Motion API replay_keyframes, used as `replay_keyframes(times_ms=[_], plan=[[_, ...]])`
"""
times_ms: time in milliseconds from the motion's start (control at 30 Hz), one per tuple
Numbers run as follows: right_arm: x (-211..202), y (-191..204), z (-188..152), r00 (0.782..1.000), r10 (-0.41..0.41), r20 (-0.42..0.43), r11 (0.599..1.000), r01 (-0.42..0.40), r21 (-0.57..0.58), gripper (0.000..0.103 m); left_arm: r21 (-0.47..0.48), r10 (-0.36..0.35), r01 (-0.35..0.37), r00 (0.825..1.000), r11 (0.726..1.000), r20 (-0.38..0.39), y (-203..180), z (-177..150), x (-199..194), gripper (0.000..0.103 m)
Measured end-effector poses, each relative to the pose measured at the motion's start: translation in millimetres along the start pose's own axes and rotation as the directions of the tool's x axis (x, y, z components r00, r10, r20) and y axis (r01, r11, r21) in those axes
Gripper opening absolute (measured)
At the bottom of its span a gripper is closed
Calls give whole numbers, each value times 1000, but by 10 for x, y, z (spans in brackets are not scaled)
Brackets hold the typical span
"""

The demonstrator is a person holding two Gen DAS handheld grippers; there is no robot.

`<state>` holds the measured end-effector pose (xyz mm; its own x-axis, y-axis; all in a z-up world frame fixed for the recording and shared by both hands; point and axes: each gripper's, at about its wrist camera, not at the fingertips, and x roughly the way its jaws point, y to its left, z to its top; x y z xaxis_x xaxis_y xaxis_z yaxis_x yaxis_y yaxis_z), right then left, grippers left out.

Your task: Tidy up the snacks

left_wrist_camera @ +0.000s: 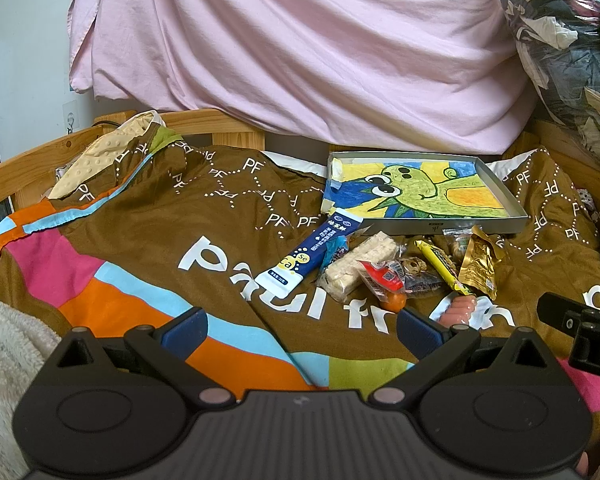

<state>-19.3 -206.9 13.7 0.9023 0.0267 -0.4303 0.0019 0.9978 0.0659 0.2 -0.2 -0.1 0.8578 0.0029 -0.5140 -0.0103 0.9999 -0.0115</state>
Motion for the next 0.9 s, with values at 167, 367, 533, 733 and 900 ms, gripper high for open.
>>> replay_keyframes(times_ms=[167, 367, 533, 733, 900], plan=[[1, 2, -2, 1000, 1, -1, 1000, -1, 0, 102, 0, 1, -1, 1000, 1000, -1, 0, 0, 0, 103], [3, 2, -3, 1000, 1, -1, 1000, -1, 1, 102, 1, 0, 0, 1000, 1000, -1, 0, 0, -1, 103], [5, 2, -3, 1000, 1, -1, 1000, -1, 1, 102, 1, 1, -1, 1000, 1000, -2, 2, -2, -8, 103], [13, 1, 0, 1000, 1, -2, 1000, -1, 1, 102, 2, 2, -2, 1000, 1000, -4, 17, -10, 30, 103], [16, 2, 0, 1000, 2, -5, 1000, -2, 1, 102, 0, 4, -4, 1000, 1000, -8, -7, -23, 40, 103]])
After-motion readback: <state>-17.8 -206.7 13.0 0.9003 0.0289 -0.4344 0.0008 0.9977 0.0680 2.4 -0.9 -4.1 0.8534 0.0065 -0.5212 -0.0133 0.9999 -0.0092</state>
